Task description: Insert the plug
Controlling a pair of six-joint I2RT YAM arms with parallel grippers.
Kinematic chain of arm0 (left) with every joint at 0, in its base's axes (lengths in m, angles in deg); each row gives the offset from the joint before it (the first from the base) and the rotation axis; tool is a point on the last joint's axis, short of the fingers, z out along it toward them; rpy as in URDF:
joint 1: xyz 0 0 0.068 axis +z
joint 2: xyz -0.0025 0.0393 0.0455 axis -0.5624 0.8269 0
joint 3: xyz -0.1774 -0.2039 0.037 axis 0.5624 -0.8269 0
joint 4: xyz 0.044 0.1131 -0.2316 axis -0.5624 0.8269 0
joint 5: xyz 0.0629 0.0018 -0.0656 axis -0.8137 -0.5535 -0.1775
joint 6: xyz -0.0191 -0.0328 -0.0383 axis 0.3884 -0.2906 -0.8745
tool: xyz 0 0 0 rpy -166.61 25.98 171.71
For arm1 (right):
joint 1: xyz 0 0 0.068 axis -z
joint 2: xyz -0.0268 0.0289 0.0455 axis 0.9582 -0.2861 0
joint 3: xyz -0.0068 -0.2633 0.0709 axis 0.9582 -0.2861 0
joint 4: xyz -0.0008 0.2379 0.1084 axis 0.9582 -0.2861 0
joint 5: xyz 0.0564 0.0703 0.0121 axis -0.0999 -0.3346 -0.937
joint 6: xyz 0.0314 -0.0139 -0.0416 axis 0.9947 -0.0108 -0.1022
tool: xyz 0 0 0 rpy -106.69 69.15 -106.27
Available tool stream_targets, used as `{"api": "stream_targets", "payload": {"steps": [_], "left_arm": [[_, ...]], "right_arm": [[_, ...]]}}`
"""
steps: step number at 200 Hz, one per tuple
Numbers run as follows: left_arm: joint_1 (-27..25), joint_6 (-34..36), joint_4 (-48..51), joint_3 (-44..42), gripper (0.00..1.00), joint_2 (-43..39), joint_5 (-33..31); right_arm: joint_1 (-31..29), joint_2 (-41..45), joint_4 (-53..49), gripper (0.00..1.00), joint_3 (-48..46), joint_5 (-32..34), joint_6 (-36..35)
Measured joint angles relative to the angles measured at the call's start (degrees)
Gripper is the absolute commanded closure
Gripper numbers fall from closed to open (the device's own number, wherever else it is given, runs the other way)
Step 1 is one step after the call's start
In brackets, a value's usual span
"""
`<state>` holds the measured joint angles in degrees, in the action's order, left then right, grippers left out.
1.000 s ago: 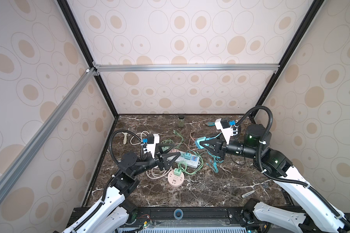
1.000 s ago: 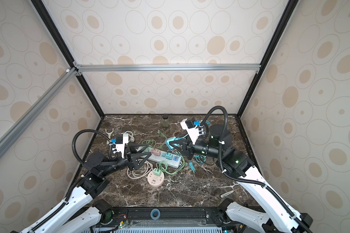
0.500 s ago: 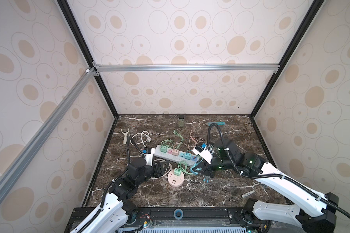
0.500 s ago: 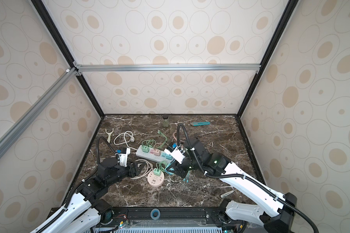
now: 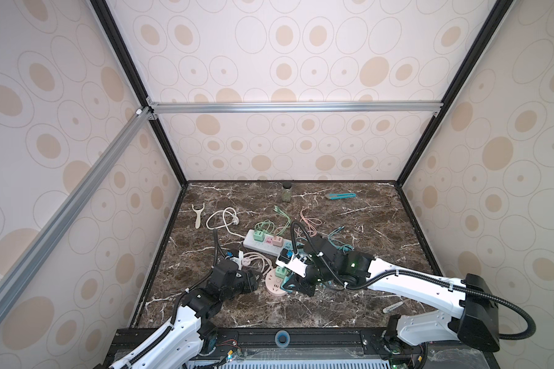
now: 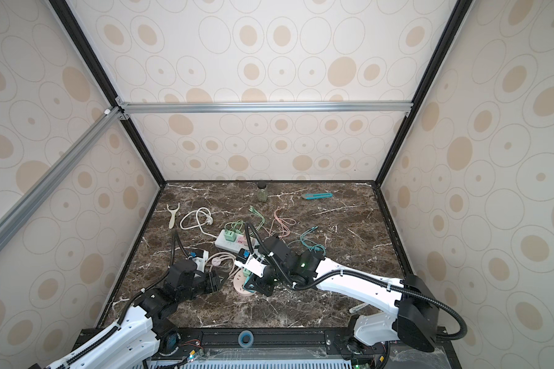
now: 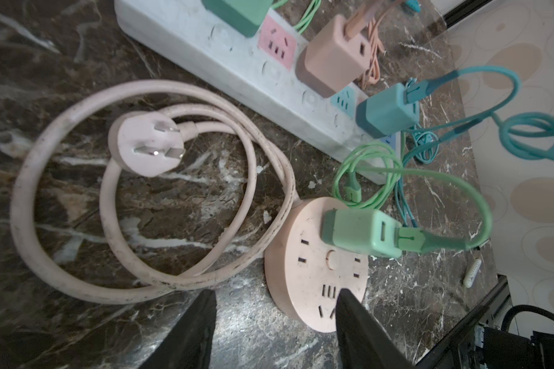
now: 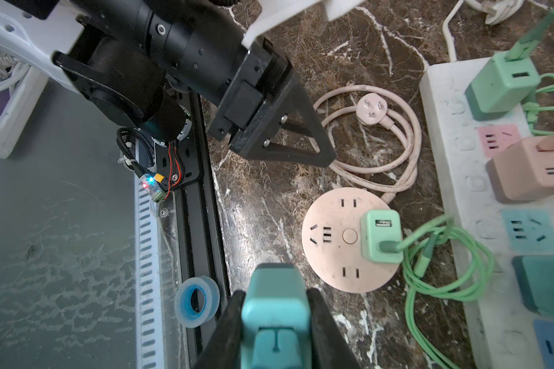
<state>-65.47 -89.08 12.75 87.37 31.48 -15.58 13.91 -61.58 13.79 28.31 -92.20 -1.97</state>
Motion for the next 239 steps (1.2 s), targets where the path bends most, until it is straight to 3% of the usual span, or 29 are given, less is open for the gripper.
{"api": "stream_targets", "payload": {"steps": [95, 239], "left_arm": [[0.00, 0.66, -12.94, -3.13, 0.52, 7.10, 6.75], [0.00, 3.17, -17.99, -3.13, 0.60, 16.24, 9.11]], "right_arm": [[-1.66, -11.82, 11.34, 1.00, -0.66, 4.31, -1.09], [-1.64, -15.52, 10.67, 1.00, 0.44, 7.52, -3.91]]}}
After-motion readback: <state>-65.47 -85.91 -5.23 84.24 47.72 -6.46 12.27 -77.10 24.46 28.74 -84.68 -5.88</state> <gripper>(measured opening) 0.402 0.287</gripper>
